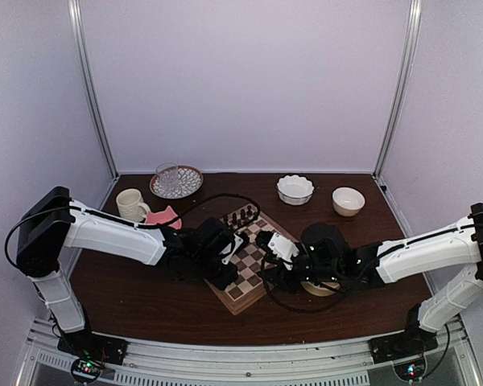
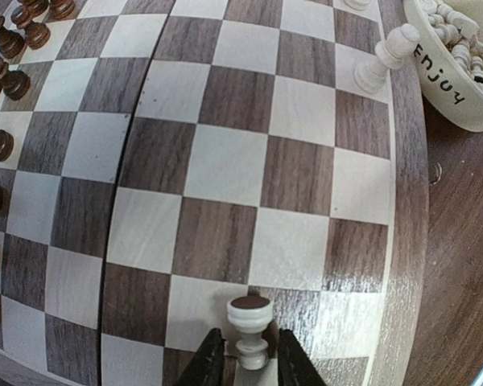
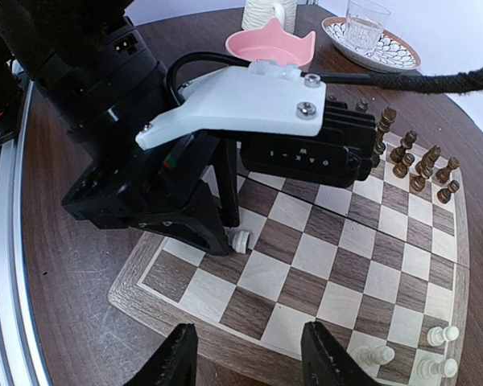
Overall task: Set up the chess pieces on the board
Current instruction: Pick up the pawn from the chessboard.
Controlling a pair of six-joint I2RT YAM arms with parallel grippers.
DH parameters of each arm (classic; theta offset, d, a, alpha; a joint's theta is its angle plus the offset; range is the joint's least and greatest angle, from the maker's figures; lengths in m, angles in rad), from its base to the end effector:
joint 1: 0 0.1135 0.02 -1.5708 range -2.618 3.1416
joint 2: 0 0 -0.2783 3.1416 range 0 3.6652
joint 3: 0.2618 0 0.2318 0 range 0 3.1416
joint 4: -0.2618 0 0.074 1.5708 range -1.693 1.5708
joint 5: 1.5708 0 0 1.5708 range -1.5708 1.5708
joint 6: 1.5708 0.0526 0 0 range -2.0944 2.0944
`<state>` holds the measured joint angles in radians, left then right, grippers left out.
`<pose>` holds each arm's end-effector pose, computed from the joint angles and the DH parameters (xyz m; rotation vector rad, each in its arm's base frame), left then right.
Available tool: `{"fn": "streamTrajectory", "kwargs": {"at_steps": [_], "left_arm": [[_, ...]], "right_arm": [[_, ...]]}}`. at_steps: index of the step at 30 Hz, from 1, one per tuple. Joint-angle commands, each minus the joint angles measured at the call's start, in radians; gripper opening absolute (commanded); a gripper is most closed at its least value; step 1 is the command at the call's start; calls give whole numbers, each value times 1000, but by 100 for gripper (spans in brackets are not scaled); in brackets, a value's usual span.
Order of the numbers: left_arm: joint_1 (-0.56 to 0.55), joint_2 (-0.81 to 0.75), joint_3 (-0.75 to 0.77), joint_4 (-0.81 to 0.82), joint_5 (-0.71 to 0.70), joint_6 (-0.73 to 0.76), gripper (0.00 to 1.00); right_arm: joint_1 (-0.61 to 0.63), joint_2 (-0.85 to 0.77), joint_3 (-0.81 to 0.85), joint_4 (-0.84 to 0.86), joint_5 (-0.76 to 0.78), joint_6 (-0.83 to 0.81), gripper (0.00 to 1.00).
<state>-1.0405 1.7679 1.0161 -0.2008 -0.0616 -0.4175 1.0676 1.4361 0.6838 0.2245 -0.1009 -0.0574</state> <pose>0.1810 -0.3023 0.1742 0.7718 2.4802 -0.4928 0.1382 0.2621 0.2165 -1.2140 1.8073 0.7012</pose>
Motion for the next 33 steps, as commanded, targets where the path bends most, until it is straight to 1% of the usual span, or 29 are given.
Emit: {"fn": "streamTrajectory", "kwargs": {"at_steps": [1, 6, 12, 15, 19, 26, 28, 29, 30, 33], "left_arm": [[-3, 25, 38, -13, 14, -1, 24], [-3, 32, 46, -23, 11, 2, 21], [-2, 25, 45, -29, -1, 6, 11], [-2, 15, 38, -16, 3, 6, 11], [-3, -2, 25, 6, 43, -1, 10], [-3, -33, 5, 37, 117, -7, 10], [-2, -38, 3, 40, 129, -9, 10], [-3, -40, 5, 39, 140, -9, 10], [-3, -41, 7, 36, 147, -9, 10], [-3, -41, 10, 30, 152, -9, 10]], "right_arm": [[6, 6, 26, -5, 8, -5, 47], [7, -1, 22, -2, 11, -6, 46], [8, -1, 23, -2, 6, -5, 46], [9, -4, 20, 0, -4, -12, 46], [26, -13, 19, 0, -1, -37, 46], [71, -33, 3, 12, 64, -103, 50], [83, -42, -17, 52, 113, -117, 52], [92, -44, -32, 85, 191, -135, 52], [102, -44, -58, 131, 205, -181, 52], [133, -47, -159, 349, 206, -302, 56]]}}
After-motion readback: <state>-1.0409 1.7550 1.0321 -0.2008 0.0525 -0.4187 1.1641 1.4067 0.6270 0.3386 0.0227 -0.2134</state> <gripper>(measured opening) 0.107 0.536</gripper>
